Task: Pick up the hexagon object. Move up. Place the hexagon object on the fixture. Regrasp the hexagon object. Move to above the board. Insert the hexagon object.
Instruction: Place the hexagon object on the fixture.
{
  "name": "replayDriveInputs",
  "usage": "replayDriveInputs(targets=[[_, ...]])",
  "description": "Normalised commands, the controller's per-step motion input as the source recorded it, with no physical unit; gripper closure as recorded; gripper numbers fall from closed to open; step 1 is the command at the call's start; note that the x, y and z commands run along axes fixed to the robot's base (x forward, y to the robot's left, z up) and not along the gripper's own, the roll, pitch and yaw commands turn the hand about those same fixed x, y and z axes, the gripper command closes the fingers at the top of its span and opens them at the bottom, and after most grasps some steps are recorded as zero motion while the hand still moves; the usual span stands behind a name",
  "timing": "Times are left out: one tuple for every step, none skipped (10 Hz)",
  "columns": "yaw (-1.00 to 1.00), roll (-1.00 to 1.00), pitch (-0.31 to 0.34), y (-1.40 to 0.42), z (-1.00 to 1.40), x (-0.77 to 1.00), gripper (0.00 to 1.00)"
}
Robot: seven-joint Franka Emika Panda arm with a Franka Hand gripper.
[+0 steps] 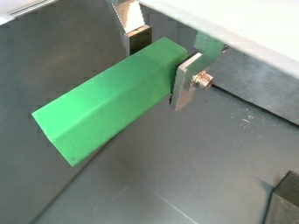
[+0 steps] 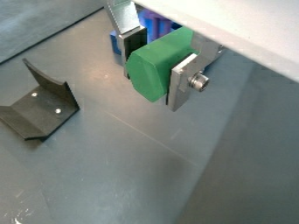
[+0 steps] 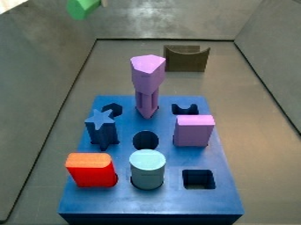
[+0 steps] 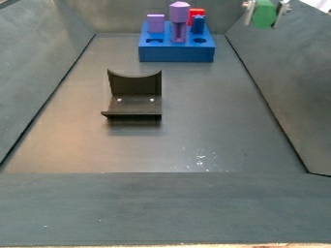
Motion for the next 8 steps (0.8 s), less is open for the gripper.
replayDriveInputs(targets=[[0.19, -0.02, 0.069, -0.22, 0.0, 1.0, 1.0], [0.12, -0.02, 0.071, -0.21, -0.01, 1.0, 1.0], [0.08, -0.02, 0.07, -0.19, -0.01, 1.0, 1.0], [0.06, -0.02, 0.071, -0.18, -0.01, 1.0, 1.0], [0.05, -0.01, 0.073, -0.16, -0.01, 1.0, 1.0], [0.04, 0.0, 0.075, -0.15, -0.01, 1.0, 1.0], [0.04, 0.01, 0.078, -0.14, -0.01, 1.0, 1.0], [0.04, 0.02, 0.083, -0.12, -0.01, 1.0, 1.0]])
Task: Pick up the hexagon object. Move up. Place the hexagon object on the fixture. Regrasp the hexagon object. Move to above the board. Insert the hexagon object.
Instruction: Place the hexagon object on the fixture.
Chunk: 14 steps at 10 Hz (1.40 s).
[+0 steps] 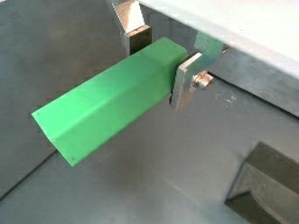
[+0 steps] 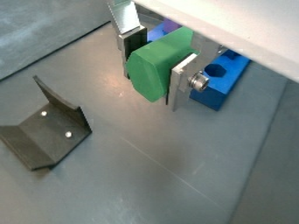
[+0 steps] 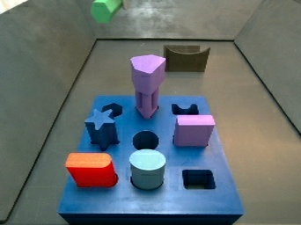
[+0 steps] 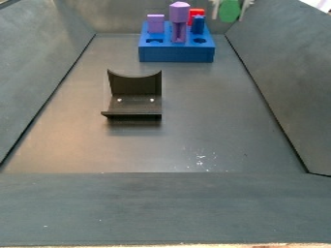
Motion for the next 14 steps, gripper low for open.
replayDriveInputs(targets=[[0.04, 0.03, 0.089, -0.11, -0.02, 1.0, 1.0], [0.04, 0.04, 0.093, -0.1, -0.02, 1.0, 1.0], [0.04, 0.05, 0.1, -0.09, -0.02, 1.0, 1.0], [0.05, 0.07, 0.106, -0.08, -0.02, 1.0, 1.0], [0.32, -1.0, 0.159, 0.59, -0.01, 1.0, 1.0], [0.31, -1.0, 0.163, 0.61, -0.01, 1.0, 1.0], [0.24, -1.0, 0.182, 0.56, 0.0, 1.0, 1.0], [0.2, -1.0, 0.201, 0.51, 0.0, 1.0, 1.0], [0.17, -1.0, 0.22, 0.45, 0.0, 1.0, 1.0], [0.13, -1.0, 0.232, 0.41, -0.01, 1.0, 1.0], [0.07, -1.0, 0.251, 0.36, -0.01, 1.0, 1.0], [0.02, -0.96, 0.253, 0.33, -0.01, 1.0, 1.0], [-0.01, -0.86, 0.232, 0.31, -0.01, 1.0, 1.0], [-0.08, -0.62, 0.175, 0.25, -0.01, 1.0, 1.0]])
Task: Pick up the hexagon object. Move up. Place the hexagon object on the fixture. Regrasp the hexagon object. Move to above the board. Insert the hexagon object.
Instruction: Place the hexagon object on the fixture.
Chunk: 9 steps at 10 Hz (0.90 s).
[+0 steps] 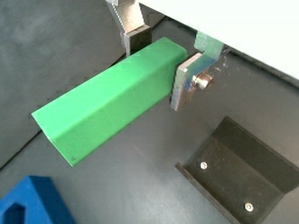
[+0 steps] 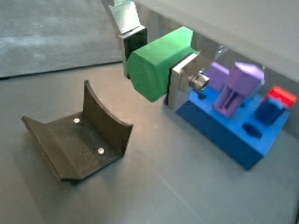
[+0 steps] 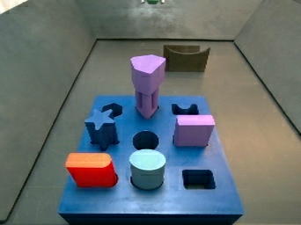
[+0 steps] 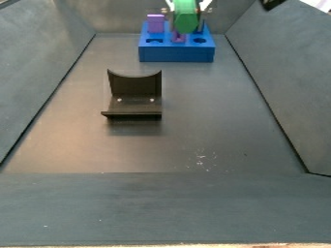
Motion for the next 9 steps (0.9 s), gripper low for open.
replayDriveInputs(targets=[[-0.1, -0.52, 0.152, 0.23, -0.01, 1.0, 1.0], [-0.11, -0.31, 0.112, 0.19, -0.01, 1.0, 1.0], [-0.11, -0.22, 0.093, 0.16, -0.01, 1.0, 1.0], [-0.1, -0.18, 0.066, 0.14, -0.01, 1.0, 1.0], [-0.09, -0.17, 0.065, 0.14, -0.01, 1.0, 1.0], [-0.08, -0.17, 0.077, 0.1, 0.0, 0.87, 1.0], [-0.07, -0.16, 0.08, 0.08, -0.01, 0.81, 1.0], [-0.06, -0.15, 0.083, 0.06, 0.0, 0.69, 1.0], [-0.05, -0.15, 0.086, 0.05, 0.0, 0.63, 1.0]])
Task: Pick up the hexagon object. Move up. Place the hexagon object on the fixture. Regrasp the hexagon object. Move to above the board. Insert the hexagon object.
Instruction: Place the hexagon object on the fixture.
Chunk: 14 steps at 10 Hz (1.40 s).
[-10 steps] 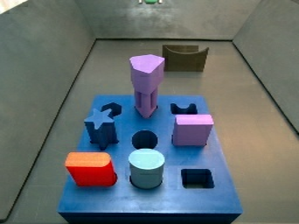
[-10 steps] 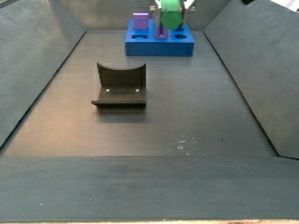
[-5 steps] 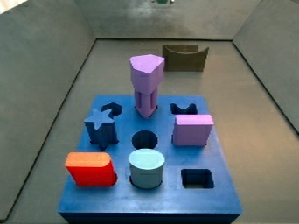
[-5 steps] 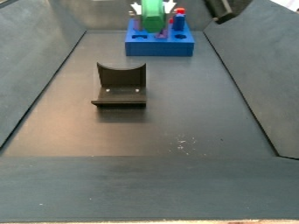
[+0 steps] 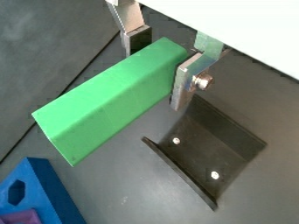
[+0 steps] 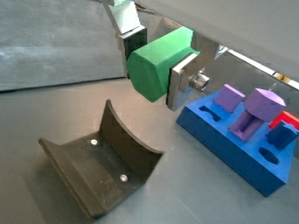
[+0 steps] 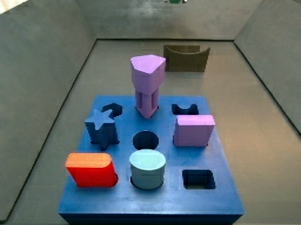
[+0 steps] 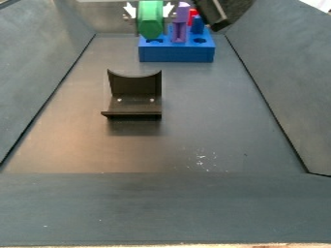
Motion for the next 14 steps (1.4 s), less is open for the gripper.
replayDriveInputs(targets=[[-0.04, -0.15, 0.094, 0.04, 0.0, 0.52, 1.0], [-0.04, -0.15, 0.1, 0.03, 0.0, 0.45, 1.0], [-0.03, -0.14, 0.109, 0.03, 0.0, 0.36, 1.0], [-0.03, -0.14, 0.113, 0.03, 0.0, 0.32, 1.0], [-0.02, -0.14, 0.123, 0.02, 0.0, 0.23, 1.0], [-0.08, -1.0, 0.042, 0.07, -1.0, 0.16, 1.0], [-0.1, -1.0, 0.041, 0.08, -1.0, 0.15, 1.0], [-0.11, -1.0, 0.046, 0.09, -1.0, 0.15, 1.0], [-0.11, -1.0, 0.064, 0.09, -1.0, 0.15, 1.0], [-0.12, -1.0, 0.078, 0.1, -1.0, 0.17, 1.0], [-0.14, -1.0, 0.089, 0.11, -1.0, 0.18, 1.0], [-0.14, -0.91, 0.085, 0.12, -1.0, 0.19, 1.0], [-0.14, -0.75, 0.07, 0.13, -1.0, 0.2, 1.0], [-0.14, -0.54, 0.051, 0.12, -0.86, 0.19, 1.0]])
